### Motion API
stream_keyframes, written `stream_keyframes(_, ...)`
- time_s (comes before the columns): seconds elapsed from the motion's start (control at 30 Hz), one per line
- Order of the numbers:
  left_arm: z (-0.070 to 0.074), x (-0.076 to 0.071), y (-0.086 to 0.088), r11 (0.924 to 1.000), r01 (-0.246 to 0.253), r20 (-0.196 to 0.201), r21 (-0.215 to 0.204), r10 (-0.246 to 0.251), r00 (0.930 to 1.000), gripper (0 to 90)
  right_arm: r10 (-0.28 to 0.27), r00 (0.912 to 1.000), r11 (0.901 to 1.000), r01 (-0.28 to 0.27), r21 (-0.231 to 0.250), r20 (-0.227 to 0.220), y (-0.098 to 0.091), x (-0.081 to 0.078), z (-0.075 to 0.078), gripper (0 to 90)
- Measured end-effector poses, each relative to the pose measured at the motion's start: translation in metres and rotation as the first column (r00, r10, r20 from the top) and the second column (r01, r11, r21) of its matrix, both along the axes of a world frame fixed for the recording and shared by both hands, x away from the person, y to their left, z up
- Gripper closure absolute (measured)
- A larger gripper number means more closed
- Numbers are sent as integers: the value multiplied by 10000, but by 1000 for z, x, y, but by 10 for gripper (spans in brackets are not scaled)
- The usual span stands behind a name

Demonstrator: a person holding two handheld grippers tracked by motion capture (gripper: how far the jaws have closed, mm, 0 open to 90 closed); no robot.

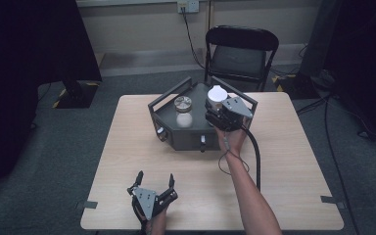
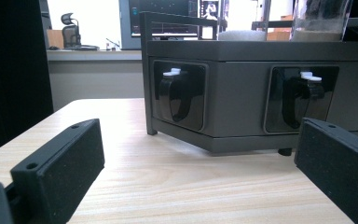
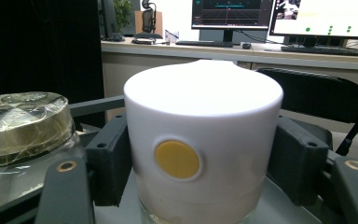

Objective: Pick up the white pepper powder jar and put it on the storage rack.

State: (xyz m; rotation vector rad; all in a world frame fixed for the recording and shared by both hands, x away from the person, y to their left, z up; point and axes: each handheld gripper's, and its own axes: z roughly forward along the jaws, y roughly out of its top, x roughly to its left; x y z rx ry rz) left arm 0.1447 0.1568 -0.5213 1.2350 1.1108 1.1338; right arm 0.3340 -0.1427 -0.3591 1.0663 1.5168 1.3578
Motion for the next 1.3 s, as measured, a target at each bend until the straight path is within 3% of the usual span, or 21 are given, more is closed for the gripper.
stream_keyframes(0.63, 0, 0, 0, 10000, -7, 3, 1, 7, 10000, 8, -50, 10000, 9999, 51, -109, 46, 2, -1, -1, 296)
stream_keyframes(0.73, 0, 0, 0, 10000, -8, 1, 2, 8, 10000, 7, -134, 9998, 9997, 137, -204, 134, 4, 0, -5, 154)
stream_keyframes(0.83, 0, 0, 0, 10000, -7, 3, 3, 7, 10000, 7, -144, 9990, 9999, 144, -5, 429, 5, 1, -13, 0)
stream_keyframes(0.97, 0, 0, 0, 10000, -6, 2, 1, 6, 10000, 8, -45, 9992, 9999, 39, 138, 405, 4, 2, -15, 0)
stream_keyframes(1.07, 0, 0, 0, 10000, -7, 0, 0, 7, 10000, 8, 38, 9999, 9999, -40, 133, 147, 3, 1, -13, 0)
stream_keyframes(1.3, 0, 0, -1, 10000, -47, 0, -1, 47, 10000, 7, 21, 9994, 9998, -29, 201, 357, -3, -7, -16, 0)
